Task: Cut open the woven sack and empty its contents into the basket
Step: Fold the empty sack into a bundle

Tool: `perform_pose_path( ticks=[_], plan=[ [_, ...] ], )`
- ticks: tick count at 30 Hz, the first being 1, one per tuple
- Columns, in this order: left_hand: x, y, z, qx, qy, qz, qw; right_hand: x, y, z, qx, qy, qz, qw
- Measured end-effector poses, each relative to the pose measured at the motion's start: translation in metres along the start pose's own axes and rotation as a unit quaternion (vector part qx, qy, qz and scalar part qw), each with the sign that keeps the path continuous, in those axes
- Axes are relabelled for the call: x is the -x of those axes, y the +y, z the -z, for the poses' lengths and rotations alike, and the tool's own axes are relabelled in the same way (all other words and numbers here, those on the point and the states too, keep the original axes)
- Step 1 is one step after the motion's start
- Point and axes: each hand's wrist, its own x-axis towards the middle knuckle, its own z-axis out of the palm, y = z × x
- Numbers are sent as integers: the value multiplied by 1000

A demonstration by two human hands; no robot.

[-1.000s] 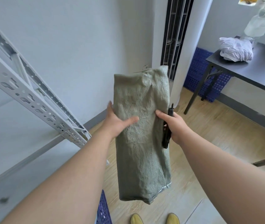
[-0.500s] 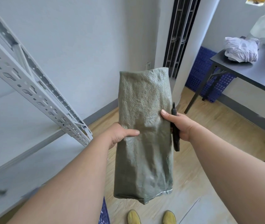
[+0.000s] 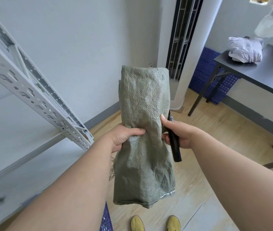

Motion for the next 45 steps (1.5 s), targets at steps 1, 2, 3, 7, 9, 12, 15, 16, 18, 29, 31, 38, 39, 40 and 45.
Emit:
perform_pose_path(
  ticks=[1, 2, 3, 7, 9, 12, 15, 16, 18, 29, 31, 38, 39, 40, 45],
  plan=[
    [-1, -1, 0, 5, -2, -11, 1000, 0, 0, -1, -8, -16, 12, 1000],
    [-1, -1, 0, 8, -5, -22, 1000, -1, 1, -2, -14, -37, 24, 999],
    [-2, -2, 0, 6, -10, -30, 999, -1, 1, -3, -16, -61, 37, 997],
    [-4, -4, 3, -34, -12, -50, 998, -1, -1, -3, -34, -116, 90, 989],
    [-8, -4, 5, -36, 17, -67, 997, 2, -2, -1, -33, -115, 90, 989],
    [-9, -2, 2, -54, 7, -82, 995, 4, -3, -3, 8, -145, 52, 988],
    [-10, 1, -3, -99, -6, -99, 990, 6, -6, -8, 40, -172, 36, 984],
    [-10, 3, -4, -118, 12, -103, 988, 7, -8, -9, 50, -176, 30, 983],
    [-8, 7, -8, -157, 54, -108, 980, 11, -14, -7, 61, -193, 21, 979],
    [8, 17, 3, -166, -5, -58, 984, 10, -15, 13, -134, 28, 116, 984],
    [3, 11, 6, -164, 33, -54, 984, 6, -10, 17, -162, 63, 114, 978],
    [-5, -5, 7, -178, 150, -48, 971, 1, -4, 7, -32, 88, 53, 994],
    [-5, -3, 7, -196, 145, -31, 969, -1, -3, 7, -30, 104, 71, 992],
    [-4, -2, 7, -210, 129, -2, 969, -2, -3, 6, -31, 116, 91, 989],
    [8, 7, 1, -137, 58, 212, 966, -4, -2, 7, -33, 118, 110, 986]
  ],
)
